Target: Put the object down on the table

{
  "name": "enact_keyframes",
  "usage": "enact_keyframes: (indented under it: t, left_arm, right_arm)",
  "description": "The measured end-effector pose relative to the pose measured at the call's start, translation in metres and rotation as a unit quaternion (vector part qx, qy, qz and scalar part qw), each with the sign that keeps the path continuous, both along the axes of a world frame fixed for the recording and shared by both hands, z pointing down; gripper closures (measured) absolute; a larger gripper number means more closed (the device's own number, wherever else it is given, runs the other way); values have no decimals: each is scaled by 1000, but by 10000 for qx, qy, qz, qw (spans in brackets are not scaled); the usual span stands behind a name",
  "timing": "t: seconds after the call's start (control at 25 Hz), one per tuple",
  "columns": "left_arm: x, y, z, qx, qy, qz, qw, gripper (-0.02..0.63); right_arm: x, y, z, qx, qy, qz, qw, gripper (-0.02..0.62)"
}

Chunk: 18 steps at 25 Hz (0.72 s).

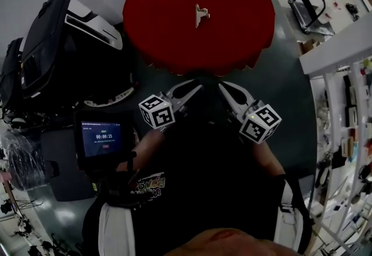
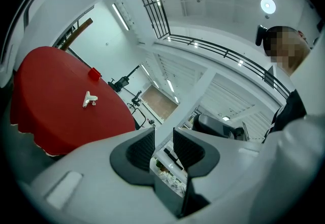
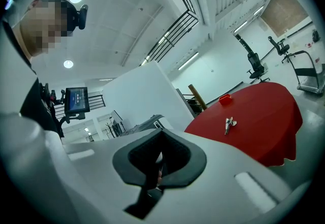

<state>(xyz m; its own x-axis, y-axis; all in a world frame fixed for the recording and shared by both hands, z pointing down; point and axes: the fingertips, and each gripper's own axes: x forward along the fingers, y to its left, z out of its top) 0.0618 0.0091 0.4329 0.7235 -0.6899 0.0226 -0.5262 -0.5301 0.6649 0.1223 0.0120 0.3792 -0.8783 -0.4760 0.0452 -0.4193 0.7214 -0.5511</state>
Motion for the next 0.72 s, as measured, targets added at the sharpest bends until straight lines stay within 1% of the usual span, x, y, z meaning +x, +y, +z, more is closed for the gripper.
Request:
enact_keyframes:
  t: [0.72]
  left_arm:
    - [1, -5, 5, -76, 34, 30, 10000, 483]
  right_arm:
    - [-2, -3, 3, -32, 1, -25, 10000, 594]
